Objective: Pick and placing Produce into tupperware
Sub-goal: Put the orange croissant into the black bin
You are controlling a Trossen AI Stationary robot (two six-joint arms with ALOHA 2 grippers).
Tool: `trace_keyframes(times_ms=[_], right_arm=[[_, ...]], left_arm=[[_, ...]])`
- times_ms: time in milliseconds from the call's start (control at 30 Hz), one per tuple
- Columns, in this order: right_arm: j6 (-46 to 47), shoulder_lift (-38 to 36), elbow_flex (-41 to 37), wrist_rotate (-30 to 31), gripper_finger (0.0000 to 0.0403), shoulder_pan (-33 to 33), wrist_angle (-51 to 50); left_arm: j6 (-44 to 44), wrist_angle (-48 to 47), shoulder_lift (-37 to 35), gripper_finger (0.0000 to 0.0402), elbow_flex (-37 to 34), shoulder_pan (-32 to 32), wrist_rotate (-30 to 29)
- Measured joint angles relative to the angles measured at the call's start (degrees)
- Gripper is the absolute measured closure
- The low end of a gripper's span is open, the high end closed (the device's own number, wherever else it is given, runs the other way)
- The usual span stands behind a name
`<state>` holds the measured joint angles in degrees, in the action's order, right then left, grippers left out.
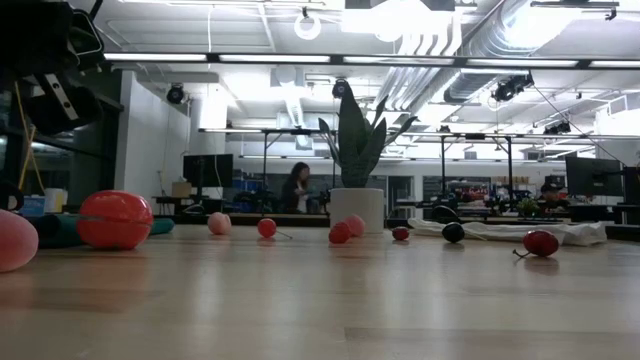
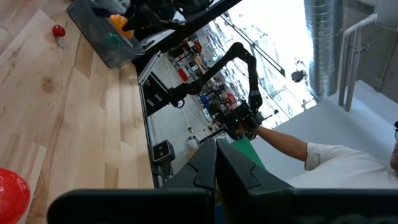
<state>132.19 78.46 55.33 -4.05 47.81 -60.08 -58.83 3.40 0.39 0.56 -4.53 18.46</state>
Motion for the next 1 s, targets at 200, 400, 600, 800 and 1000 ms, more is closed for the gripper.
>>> trace_keyframes(times_ms=[200,400,600,800,1000], right_arm=[[0.0,0.0,0.0,0.1,0.0199,0.0,1.1],[0.0,2.3,0.0,0.5,0.0199,0.0,3.5],[-0.2,6.8,0.0,0.5,0.0199,0.0,8.3],[-0.2,6.5,0.0,0.5,0.0199,0.0,8.5],[-0.2,6.4,0.0,-0.6,0.0199,0.2,8.5]], left_arm=[[0.0,0.0,0.0,0.0401,0.0,0.0,0.0],[0.0,0.0,0.0,0.0401,0.0,0.0,0.0],[0.3,0.0,0.0,0.0401,0.0,0.0,0.0],[0.4,0.0,0.0,0.0401,0.0,0.0,0.0],[0.2,0.0,0.0,0.0401,0.0,0.0,0.0]])
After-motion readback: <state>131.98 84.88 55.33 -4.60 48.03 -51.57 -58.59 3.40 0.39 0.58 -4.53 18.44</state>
